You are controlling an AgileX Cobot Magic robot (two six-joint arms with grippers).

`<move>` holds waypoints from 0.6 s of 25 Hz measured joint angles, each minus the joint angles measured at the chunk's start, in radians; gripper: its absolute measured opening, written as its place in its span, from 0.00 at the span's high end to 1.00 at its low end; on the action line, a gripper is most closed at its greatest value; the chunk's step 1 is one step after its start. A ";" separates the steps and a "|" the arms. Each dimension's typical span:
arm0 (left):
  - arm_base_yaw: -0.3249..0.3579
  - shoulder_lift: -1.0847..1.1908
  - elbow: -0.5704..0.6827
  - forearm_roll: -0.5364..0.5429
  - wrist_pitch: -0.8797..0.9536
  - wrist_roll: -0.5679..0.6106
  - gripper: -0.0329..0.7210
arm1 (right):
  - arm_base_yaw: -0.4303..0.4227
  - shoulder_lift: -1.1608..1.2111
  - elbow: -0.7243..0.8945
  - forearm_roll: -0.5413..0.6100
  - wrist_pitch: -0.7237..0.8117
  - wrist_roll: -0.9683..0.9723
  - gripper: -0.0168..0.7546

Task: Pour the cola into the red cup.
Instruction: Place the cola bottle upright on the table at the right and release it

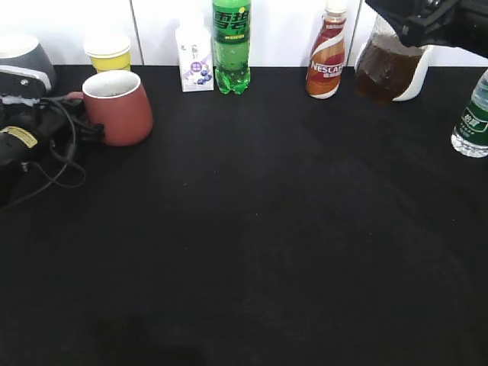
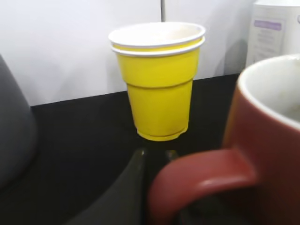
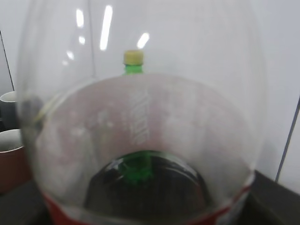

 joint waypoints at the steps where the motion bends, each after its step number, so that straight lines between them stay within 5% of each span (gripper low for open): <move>1: 0.000 0.000 -0.002 0.000 0.009 -0.001 0.86 | 0.000 0.000 0.000 0.001 0.000 0.000 0.34; 4: 0.000 0.000 -0.008 0.003 0.022 -0.006 0.84 | 0.000 0.000 0.000 0.001 0.000 0.000 0.34; 8: 0.001 -0.015 -0.011 0.000 0.073 -0.012 0.52 | 0.000 0.000 0.000 0.001 0.000 0.000 0.34; 15: 0.001 -0.201 0.150 0.000 0.204 -0.012 0.49 | 0.000 0.000 0.000 0.052 0.000 0.000 0.34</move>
